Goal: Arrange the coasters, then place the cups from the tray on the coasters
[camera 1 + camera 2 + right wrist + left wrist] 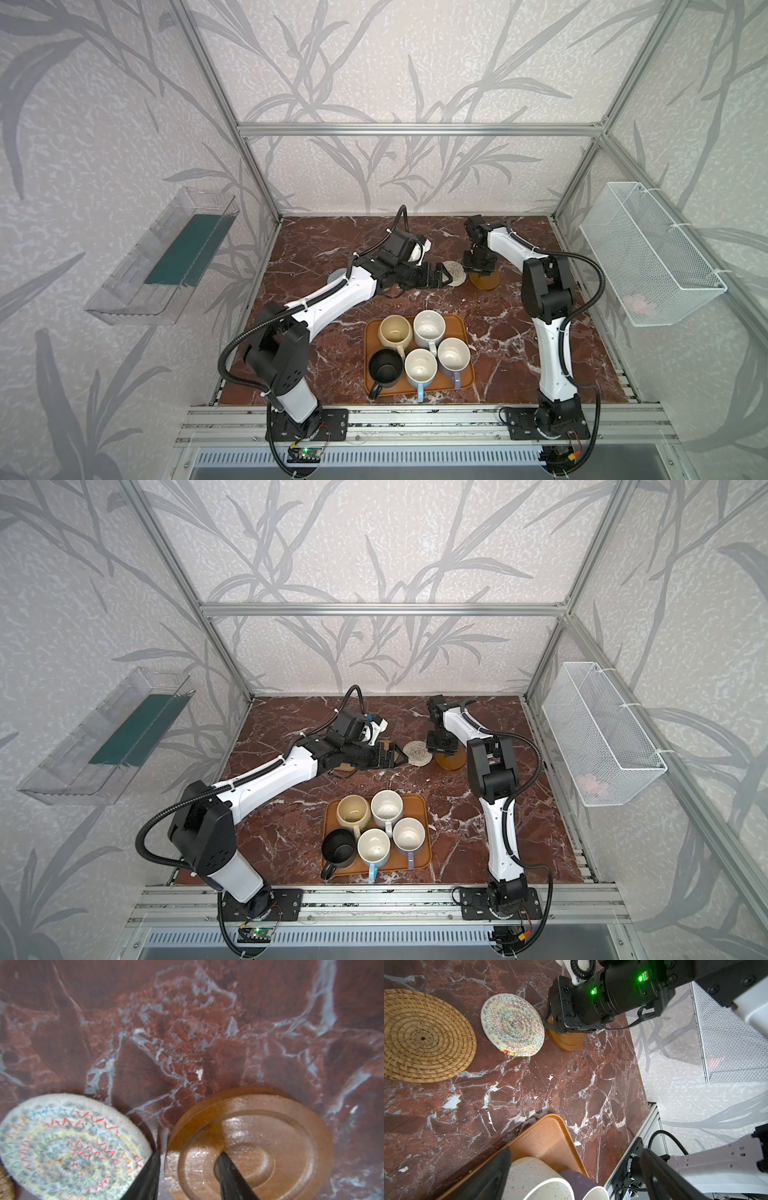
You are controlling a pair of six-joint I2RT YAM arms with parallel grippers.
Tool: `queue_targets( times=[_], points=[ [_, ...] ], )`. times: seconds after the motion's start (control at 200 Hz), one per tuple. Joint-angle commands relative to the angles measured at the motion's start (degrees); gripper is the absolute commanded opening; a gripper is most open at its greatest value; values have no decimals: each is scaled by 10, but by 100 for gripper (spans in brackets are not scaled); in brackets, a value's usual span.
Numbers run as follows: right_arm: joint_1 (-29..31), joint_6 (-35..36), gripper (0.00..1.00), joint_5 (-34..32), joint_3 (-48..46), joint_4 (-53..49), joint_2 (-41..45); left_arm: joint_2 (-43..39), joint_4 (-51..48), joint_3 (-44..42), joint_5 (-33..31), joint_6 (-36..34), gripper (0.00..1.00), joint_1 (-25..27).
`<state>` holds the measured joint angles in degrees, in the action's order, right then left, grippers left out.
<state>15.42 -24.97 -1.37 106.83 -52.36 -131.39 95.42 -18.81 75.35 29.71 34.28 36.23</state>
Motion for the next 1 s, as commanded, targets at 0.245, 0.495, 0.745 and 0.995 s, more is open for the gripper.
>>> queue_targets(
  times=[0.245, 0.495, 0.745, 0.995],
  points=[
    [7, 3, 46, 13, -36, 20, 100, -34, -9, 19, 3, -2, 99, -10],
    [8, 7, 47, 24, -82, 20, 186, -69, -42, 11, -11, -16, 99, -21],
    [32, 46, 88, 64, -157, 18, 320, -135, -130, -13, -48, -37, 99, -34],
    [56, 106, 99, 102, -295, 54, 474, -190, -221, -75, -66, -50, 99, -33]
  ],
)
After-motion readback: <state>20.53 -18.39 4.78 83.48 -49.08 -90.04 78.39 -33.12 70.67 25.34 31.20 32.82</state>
